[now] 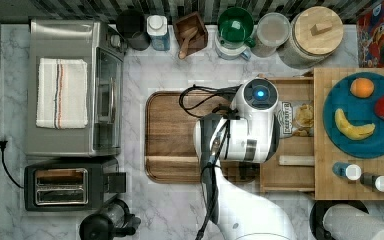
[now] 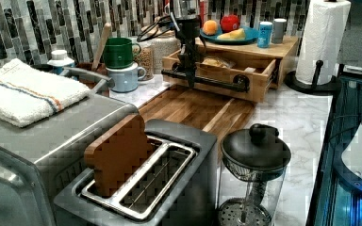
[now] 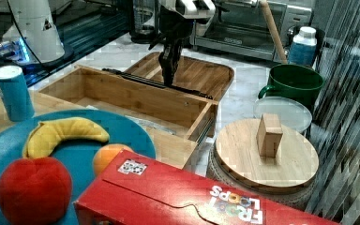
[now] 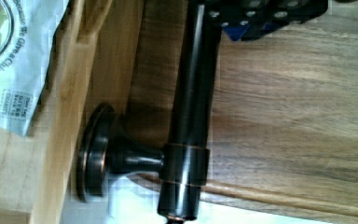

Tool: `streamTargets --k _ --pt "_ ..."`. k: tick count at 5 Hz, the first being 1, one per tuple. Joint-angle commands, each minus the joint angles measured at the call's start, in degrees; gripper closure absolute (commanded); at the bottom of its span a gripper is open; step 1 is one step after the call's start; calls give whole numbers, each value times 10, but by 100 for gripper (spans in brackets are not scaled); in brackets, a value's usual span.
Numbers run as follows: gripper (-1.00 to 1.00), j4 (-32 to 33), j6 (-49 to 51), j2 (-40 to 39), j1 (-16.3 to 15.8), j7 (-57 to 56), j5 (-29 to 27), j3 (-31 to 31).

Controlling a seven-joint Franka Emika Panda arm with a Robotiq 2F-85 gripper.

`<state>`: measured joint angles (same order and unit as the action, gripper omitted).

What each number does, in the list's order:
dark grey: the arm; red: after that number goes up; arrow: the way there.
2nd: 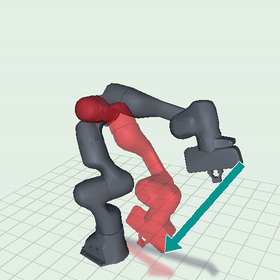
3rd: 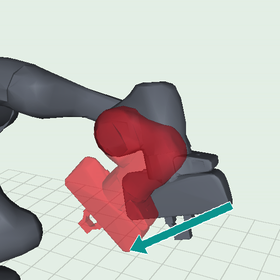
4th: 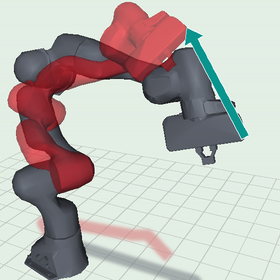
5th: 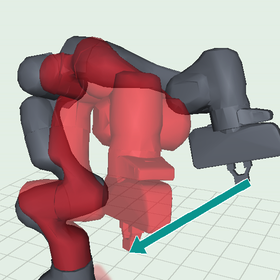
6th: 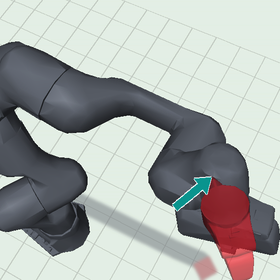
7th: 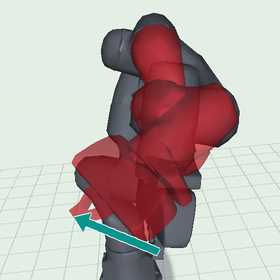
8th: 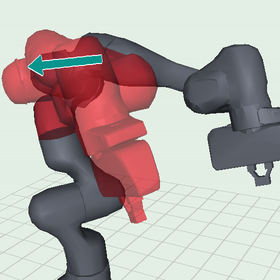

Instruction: Close the drawer.

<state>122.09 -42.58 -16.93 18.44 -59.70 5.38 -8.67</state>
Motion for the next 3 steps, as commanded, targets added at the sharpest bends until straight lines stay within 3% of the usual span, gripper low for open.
streamTargets --k 1,3 --pt "100 -112 38 -32 95 -170 20 69" --pt "100 -164 27 -67 132 -247 4 93"
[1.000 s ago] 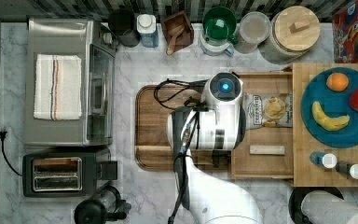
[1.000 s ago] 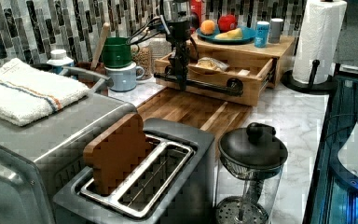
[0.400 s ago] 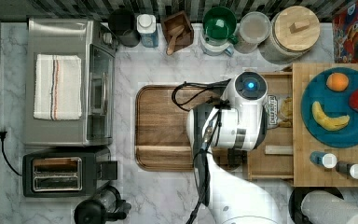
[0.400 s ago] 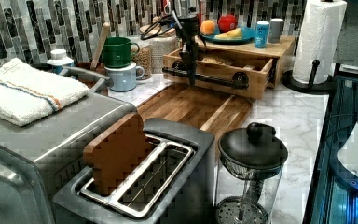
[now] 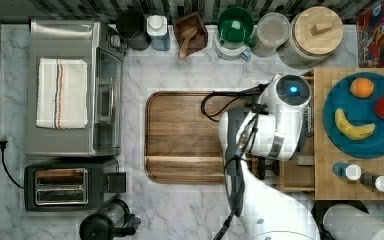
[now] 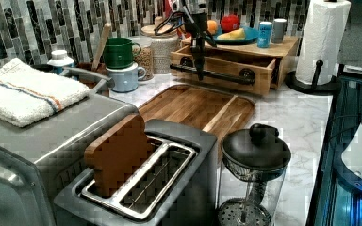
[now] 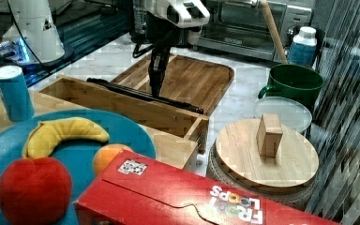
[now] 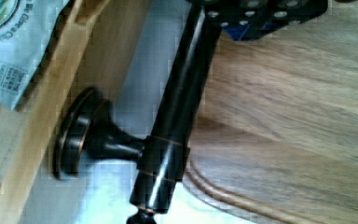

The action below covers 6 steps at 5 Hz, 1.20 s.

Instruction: Close the drawer.

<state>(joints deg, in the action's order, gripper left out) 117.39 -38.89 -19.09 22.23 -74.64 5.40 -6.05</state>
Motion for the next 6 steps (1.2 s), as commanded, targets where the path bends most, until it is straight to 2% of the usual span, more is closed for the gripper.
streamTargets --k 1,2,3,6 --pt "100 -142 -21 -69 142 -108 18 35" --pt "100 -155 -47 -83 144 -130 20 53" --pt "100 -171 -19 -79 148 -118 44 58" --pt "100 -171 -19 -79 150 -117 46 55"
